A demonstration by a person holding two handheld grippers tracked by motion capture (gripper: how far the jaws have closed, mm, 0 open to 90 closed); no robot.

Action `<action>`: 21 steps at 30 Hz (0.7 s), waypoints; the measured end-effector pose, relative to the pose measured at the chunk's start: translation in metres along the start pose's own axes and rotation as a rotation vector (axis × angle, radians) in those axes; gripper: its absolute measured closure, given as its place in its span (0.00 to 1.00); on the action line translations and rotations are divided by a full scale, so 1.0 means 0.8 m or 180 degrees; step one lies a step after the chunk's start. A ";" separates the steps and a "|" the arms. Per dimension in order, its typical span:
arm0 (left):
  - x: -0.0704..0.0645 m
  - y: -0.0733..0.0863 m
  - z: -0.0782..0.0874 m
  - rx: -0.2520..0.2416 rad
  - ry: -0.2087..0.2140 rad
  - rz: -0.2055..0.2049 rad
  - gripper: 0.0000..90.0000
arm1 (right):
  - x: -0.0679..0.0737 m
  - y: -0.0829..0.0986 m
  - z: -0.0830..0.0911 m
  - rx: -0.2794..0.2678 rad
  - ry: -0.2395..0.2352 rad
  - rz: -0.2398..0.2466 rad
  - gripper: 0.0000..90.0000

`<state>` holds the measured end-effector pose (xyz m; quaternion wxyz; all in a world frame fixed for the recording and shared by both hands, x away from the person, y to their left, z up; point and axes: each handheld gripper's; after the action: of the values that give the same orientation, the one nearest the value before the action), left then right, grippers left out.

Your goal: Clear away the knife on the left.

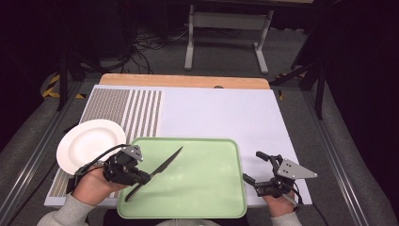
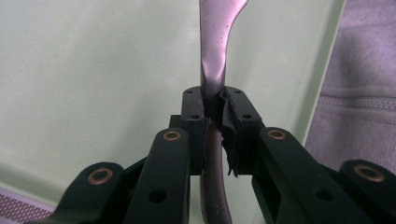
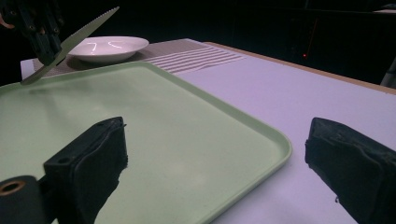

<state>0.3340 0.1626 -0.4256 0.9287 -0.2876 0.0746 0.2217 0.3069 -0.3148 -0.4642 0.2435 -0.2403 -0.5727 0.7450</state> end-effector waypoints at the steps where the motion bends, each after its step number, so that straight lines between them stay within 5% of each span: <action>1: 0.000 0.000 -0.002 0.0006 0.0012 0.0005 0.89 | 0.000 0.000 0.000 -0.0002 0.0000 0.0000 0.07; 21: 0.006 -0.001 -0.029 0.0220 0.0120 0.0107 0.89 | 0.001 -0.001 0.001 -0.0009 -0.0004 0.0019 0.07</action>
<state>0.3387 0.1509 -0.4456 0.9327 -0.2583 0.1046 0.2291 0.3061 -0.3148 -0.4634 0.2407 -0.2418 -0.5733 0.7450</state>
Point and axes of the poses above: each handheld gripper's, and its own axes: z roughly backward along the jaws, y roughly out of its underside, x roughly to its left, and after that the axes turned 2 degrees about y, right-handed
